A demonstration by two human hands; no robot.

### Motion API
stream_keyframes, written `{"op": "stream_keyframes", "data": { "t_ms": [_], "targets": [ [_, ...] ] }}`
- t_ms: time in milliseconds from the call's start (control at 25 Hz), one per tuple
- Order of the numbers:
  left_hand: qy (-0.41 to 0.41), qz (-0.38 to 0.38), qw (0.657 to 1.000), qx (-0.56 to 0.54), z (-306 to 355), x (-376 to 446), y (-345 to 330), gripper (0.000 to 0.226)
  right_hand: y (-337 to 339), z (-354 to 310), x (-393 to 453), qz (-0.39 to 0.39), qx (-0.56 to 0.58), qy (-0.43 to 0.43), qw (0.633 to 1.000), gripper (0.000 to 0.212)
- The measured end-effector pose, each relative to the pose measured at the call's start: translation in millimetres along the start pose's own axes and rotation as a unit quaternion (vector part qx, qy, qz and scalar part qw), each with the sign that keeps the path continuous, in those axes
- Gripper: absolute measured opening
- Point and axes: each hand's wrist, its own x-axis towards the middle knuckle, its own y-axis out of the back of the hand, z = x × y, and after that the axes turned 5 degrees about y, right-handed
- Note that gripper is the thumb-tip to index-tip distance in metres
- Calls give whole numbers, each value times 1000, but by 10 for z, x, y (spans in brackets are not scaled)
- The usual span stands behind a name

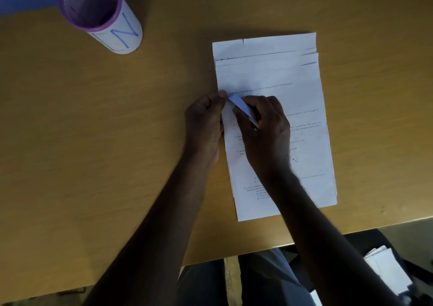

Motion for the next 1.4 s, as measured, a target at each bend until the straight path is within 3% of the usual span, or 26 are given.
{"op": "stream_keyframes", "data": {
  "t_ms": [280,560,1400],
  "targets": [
    [17,7,1000,10,36,-7,-24,21,-46,18,-11,-1,-72,31,997,30],
    [28,23,999,24,47,-4,-48,18,-65,15,18,-1,-69,18,997,31],
    [-12,56,996,62,32,-10,-112,29,-59,-17,99,-34,-55,-14,998,35]
  ]
}}
